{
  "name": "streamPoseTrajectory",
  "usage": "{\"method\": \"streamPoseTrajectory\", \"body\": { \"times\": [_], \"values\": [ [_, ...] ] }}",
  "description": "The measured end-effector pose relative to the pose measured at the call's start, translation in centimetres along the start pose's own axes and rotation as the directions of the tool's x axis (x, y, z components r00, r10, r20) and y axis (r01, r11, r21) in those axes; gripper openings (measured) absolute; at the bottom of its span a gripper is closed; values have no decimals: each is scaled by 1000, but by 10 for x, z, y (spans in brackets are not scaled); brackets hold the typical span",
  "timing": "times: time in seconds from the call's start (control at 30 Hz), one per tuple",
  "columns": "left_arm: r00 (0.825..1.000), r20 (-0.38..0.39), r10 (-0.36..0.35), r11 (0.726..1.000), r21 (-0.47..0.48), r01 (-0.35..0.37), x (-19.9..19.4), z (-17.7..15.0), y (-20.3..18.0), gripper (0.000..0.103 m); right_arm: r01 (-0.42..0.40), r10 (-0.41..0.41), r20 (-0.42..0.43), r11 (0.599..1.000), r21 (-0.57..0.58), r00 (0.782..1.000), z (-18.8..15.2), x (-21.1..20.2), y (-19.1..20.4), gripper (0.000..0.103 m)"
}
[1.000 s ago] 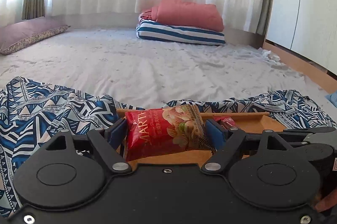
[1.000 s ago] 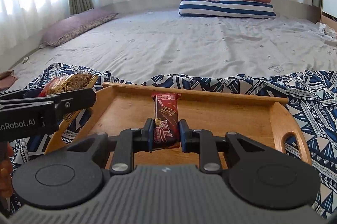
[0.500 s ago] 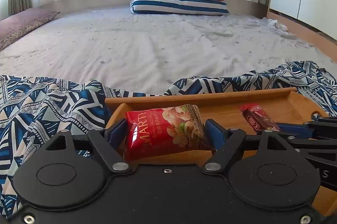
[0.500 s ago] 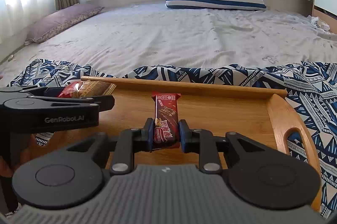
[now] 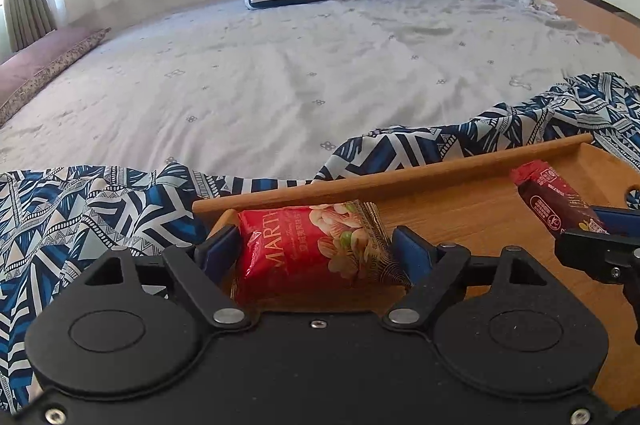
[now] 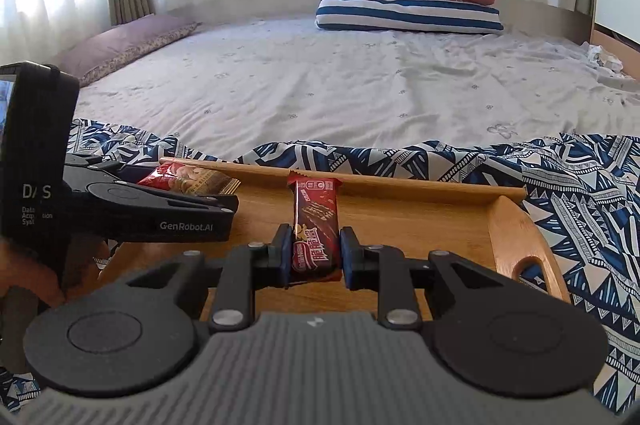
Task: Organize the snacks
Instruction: 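Carry the chips bag and chocolate bar over the wooden tray with both tools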
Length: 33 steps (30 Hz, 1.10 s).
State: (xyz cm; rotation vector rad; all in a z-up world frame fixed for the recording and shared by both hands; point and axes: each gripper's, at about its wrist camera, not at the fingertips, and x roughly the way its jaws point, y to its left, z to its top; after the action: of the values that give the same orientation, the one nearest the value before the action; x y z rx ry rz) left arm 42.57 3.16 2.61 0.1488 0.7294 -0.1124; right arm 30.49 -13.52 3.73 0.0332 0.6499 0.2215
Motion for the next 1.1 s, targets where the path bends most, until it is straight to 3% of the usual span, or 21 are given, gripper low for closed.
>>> {"method": "streamPoseTrajectory", "body": {
  "times": [0.13, 0.27, 0.53, 0.73, 0.9, 1.1],
  "values": [
    [1000, -16, 15, 1000, 14, -15, 2, 2, -5, 87, 4, -4, 5, 1000, -7, 1000, -2, -7, 0, 29],
    [1000, -19, 2, 1000, -31, -3, -4, 5, 1, 89, 6, -7, 8, 1000, 5, 1000, -4, -13, -4, 29],
    [998, 55, 14, 996, -85, -10, -55, 9, 21, 99, -1, 1, -12, 999, 46, 1000, 2, -16, -7, 29],
    [997, 78, -11, 992, -122, 20, -92, -9, 27, 103, -12, 14, -66, 1000, 25, 998, 5, 2, 12, 29],
    [995, 96, 35, 992, -126, -22, -113, -27, 29, 103, -7, 9, -84, 1000, 29, 996, 10, 20, 27, 29],
    [993, 119, 21, 986, -165, -1, -135, -41, 47, 103, -8, 13, -94, 999, 52, 996, 15, 40, 32, 29]
  ]
}}
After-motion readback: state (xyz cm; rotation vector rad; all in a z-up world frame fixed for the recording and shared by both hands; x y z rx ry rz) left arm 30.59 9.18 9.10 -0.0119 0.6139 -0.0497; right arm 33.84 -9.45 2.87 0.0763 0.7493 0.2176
